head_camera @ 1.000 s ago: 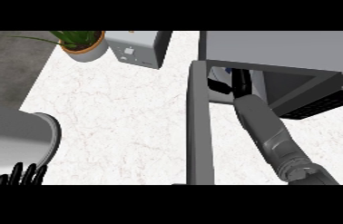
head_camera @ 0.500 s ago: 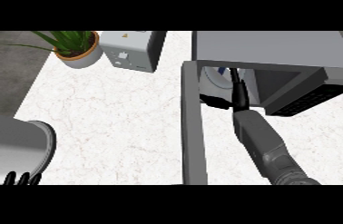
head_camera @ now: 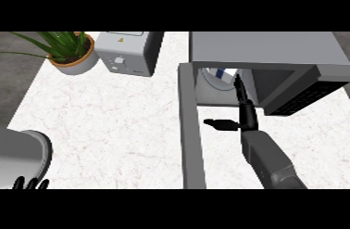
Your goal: Pick up the milk, place it into the microwave and close the microwave
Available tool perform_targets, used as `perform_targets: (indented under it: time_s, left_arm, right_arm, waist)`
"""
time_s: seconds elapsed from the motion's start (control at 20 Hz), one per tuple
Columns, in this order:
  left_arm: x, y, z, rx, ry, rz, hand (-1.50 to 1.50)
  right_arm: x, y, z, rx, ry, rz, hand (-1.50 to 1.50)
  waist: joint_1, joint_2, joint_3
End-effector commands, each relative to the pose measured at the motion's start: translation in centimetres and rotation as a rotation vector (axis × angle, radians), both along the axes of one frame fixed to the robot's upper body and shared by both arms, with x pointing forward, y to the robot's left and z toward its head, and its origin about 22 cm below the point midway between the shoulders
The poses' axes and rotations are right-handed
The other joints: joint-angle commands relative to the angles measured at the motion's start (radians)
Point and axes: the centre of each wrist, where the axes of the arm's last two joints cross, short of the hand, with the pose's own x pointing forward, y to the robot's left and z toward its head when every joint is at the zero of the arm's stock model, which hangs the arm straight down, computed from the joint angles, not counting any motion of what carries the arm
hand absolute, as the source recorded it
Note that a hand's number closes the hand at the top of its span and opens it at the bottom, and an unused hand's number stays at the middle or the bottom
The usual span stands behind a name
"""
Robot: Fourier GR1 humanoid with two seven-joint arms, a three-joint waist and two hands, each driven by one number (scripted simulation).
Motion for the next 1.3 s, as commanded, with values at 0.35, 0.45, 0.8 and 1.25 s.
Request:
perform_targets:
  time_s: [0.35,0.45,0.8,1.25]
  left_arm:
    - [1.3,-2.2,-0.9,0.054,0.057,-0.078,-1.5]
    - [0.3,-1.3,-1.3,0.032,0.084,-0.09,-1.5]
    - [2.7,-4.3,-1.5,0.09,0.096,-0.277,-1.5]
    - [8.4,-9.8,-2.0,0.251,0.068,-0.416,1.5]
  right_arm:
    - [-6.3,-5.3,-4.0,0.049,0.012,0.063,-1.5]
    - [-4.6,-6.9,-2.2,0.05,-0.009,0.069,-1.5]
    - [-9.6,-11.9,-3.1,0.055,-0.029,0.003,1.5]
    - [-13.8,-17.5,-1.8,0.083,-0.012,-0.092,-1.5]
  waist:
    - [-0.04,-0.015,-0.002]
    - [-0.037,-0.015,-0.003]
    - [-0.049,-0.016,-0.003]
    - [-0.046,-0.012,-0.002]
